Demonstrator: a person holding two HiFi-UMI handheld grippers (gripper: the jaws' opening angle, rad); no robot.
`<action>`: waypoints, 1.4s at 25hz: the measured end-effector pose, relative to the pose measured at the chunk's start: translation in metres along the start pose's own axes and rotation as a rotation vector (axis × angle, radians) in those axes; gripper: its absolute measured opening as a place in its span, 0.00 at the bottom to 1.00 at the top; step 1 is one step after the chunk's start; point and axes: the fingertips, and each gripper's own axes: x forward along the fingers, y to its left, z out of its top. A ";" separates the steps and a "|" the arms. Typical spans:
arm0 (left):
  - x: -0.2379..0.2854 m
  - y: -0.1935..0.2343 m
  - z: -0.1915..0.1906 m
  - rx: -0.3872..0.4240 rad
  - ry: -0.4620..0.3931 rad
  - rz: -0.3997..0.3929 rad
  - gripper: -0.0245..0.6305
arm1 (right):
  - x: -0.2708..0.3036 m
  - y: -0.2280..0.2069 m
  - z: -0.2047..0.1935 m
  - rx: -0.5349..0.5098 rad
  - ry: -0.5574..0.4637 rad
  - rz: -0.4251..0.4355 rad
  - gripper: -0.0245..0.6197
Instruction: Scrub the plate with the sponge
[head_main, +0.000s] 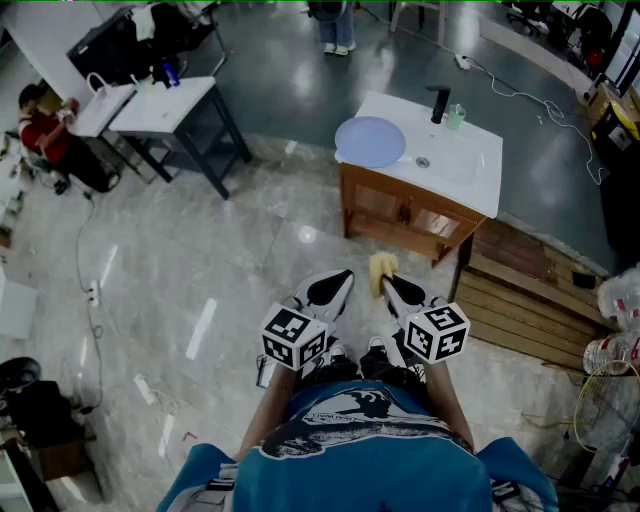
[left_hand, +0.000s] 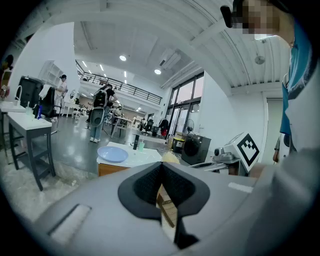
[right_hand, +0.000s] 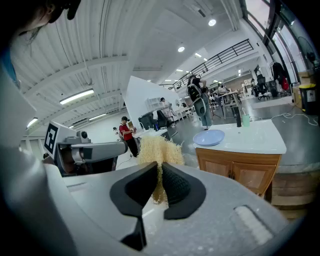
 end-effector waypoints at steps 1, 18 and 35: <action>-0.002 -0.001 -0.001 0.000 0.000 0.001 0.06 | -0.001 0.002 -0.001 0.001 0.000 -0.001 0.08; -0.034 -0.011 -0.018 0.019 0.028 -0.046 0.06 | -0.009 0.033 -0.022 0.068 -0.044 -0.030 0.08; -0.016 0.025 -0.022 -0.034 0.033 -0.065 0.06 | 0.012 0.010 -0.021 0.107 -0.021 -0.079 0.08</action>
